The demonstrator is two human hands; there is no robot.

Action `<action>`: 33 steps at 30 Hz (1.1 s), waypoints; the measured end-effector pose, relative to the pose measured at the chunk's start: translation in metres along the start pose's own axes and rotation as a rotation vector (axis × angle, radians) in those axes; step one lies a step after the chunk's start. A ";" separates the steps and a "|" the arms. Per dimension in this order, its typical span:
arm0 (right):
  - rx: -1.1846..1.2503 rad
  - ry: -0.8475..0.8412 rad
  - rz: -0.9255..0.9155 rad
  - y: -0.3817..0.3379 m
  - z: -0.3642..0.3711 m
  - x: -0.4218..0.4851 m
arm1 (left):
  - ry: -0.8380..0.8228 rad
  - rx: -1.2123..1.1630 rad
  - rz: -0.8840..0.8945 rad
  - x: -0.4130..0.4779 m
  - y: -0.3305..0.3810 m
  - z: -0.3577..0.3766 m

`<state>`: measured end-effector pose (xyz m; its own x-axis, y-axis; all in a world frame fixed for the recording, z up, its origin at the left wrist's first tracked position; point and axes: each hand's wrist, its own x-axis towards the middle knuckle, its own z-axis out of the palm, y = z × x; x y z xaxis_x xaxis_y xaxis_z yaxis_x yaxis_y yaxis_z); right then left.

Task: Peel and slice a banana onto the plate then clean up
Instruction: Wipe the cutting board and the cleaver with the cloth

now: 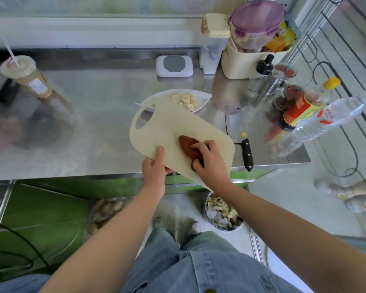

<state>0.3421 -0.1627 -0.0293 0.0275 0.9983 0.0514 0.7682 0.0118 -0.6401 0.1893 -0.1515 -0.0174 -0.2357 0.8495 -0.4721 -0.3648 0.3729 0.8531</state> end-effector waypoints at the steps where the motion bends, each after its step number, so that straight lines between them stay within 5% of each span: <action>1: -0.032 0.010 0.085 0.015 -0.006 -0.003 | 0.009 0.007 0.011 0.002 0.003 -0.001; 6: 0.049 0.067 0.364 0.041 -0.027 -0.013 | -0.003 0.066 0.081 0.009 0.023 -0.003; 9: 0.181 0.192 0.210 -0.003 -0.024 -0.002 | 0.019 0.022 0.081 0.009 0.029 0.005; 15: -0.091 -0.015 -0.249 -0.027 -0.004 -0.020 | 0.127 -0.071 0.068 0.015 0.037 0.019; 22: -0.252 0.176 0.145 0.039 -0.028 -0.065 | 0.102 0.013 0.099 0.016 0.044 0.012; 28: -0.225 0.073 -0.145 0.010 -0.029 -0.070 | 0.075 0.056 0.096 0.004 0.033 0.017; 30: -0.223 0.081 -0.035 0.021 -0.033 -0.076 | 0.074 0.074 0.109 -0.003 0.030 0.014; 33: -0.057 0.183 0.373 0.048 -0.048 -0.090 | 0.056 0.169 0.177 -0.007 0.028 0.003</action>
<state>0.4068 -0.2546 -0.0275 0.4199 0.9068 -0.0375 0.7181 -0.3573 -0.5972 0.1834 -0.1459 0.0102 -0.3335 0.8870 -0.3194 -0.1585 0.2813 0.9464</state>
